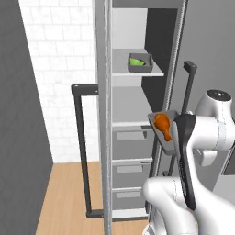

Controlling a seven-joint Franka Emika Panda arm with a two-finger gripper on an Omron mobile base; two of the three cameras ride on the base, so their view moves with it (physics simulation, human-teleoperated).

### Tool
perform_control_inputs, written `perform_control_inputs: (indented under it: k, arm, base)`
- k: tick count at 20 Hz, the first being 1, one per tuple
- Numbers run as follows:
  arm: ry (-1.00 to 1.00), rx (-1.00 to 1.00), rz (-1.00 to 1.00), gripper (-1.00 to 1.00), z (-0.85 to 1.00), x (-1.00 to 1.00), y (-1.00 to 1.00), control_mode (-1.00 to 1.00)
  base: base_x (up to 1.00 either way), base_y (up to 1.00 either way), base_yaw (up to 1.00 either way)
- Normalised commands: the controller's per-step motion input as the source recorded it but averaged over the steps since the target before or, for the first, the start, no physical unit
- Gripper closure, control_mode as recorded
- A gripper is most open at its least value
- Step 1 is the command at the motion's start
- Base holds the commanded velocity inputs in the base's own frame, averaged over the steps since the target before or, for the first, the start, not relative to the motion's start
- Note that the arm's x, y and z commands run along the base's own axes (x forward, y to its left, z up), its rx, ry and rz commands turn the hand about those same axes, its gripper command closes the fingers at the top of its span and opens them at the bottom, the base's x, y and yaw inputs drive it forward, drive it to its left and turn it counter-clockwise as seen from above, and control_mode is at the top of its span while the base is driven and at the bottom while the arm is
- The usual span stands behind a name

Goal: Take the meat container that has the chicken drumstick and place it on the second highest rack of the freezer. Then take the vegetable container that has the mushroom and lemon wedge and place it on the highest rack of the freezer.

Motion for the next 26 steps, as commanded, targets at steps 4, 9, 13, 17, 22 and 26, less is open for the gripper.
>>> perform_control_inputs:
  k: [4, 9, 13, 17, 22, 26]
  arm:
    - [0.0, 0.0, 0.0, 1.0, 0.0, 0.0, 0.0, 1.0]
    - [0.0, 0.0, 0.0, 1.0, 0.0, 0.0, 0.0, 1.0]
    - [0.0, -0.03, 0.0, 1.0, -0.06, 0.1, 0.24, -1.0]
    - [0.0, -0.01, 0.0, 1.0, -0.17, 0.35, 0.48, -1.0]
    - [0.0, 0.01, -0.01, 1.0, -0.09, 0.59, 0.25, -1.0]
    - [0.0, 0.07, -0.02, 1.0, -0.02, 0.71, 0.05, -1.0]
  base:
    - [0.41, 0.13, -0.06]
    - [0.48, 0.2, -0.02]
    - [0.19, 0.19, 0.0]
    - [0.0, 0.0, 0.0]
    - [0.0, 0.0, 0.0]
    - [0.0, 0.0, 0.0]
